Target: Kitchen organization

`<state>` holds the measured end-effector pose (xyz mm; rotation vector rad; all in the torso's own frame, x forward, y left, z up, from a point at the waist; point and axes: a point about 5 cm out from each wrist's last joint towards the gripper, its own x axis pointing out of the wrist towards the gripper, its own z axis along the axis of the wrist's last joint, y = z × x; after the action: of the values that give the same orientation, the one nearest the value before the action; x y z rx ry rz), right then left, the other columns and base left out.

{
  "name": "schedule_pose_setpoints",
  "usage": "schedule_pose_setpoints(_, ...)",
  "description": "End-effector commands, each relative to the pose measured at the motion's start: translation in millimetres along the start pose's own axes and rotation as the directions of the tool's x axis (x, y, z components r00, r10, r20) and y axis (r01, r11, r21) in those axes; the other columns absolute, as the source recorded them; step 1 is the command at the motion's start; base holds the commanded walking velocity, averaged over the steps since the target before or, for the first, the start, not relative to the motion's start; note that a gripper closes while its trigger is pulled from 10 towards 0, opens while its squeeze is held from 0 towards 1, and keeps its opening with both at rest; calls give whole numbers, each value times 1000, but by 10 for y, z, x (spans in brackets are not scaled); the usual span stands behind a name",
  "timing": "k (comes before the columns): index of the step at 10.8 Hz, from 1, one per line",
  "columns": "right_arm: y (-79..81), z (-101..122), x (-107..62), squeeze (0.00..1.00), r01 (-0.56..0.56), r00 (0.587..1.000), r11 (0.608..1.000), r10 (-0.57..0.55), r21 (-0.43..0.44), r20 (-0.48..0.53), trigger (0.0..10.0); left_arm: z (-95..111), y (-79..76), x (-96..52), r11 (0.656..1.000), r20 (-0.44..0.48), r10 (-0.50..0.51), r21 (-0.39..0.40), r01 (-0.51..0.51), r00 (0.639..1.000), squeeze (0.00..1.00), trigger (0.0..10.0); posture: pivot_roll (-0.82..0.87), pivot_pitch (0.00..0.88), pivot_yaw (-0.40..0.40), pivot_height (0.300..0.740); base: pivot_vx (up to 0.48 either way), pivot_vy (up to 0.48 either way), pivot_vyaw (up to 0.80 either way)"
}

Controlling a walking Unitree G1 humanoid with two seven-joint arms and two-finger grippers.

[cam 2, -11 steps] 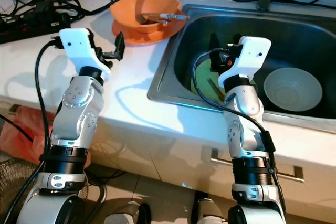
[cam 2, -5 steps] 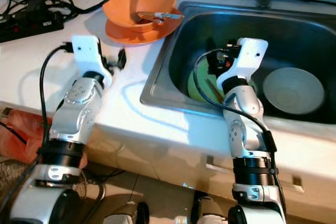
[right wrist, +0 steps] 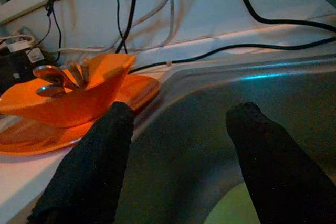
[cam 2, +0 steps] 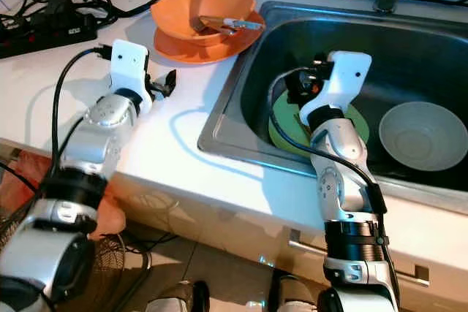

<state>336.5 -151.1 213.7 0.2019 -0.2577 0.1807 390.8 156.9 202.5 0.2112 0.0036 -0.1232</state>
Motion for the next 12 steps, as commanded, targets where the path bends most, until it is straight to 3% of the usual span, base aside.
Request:
schedule_pose_setpoints(1,9,-14,-29,0,-1,1000,1000,1,8,-11,10000,-159,35,-9,999,-72,-9,45,13,997,0,10000,36,197,105,740,0,0,0)
schedule_pose_setpoints(3,-11,-6,-20,0,6,1000,1000,-6,-9,-8,10000,-117,38,7,1000,-30,-16,-2,16,999,0,10000,36,199,109,740,0,0,0)
schedule_pose_setpoints(5,-22,13,1,0,9,1000,1000,-9,-16,-1,10000,-124,11,28,1000,8,-27,0,27,1000,0,10000,31,202,118,740,0,0,0)
schedule_pose_setpoints(7,-22,38,7,0,8,1000,1000,-8,-24,7,10000,26,27,22,998,90,27,-66,-21,996,0,10000,24,205,127,740,0,0,0)
schedule_pose_setpoints(9,-28,57,7,0,9,1000,999,-9,-30,12,10000,129,44,41,983,97,76,-176,-58,992,0,10000,20,207,127,740,0,0,0)
schedule_pose_setpoints(12,-37,92,22,0,7,1000,999,-6,-44,20,10000,202,39,78,958,73,89,-280,-65,993,0,10000,15,223,147,740,0,0,0)
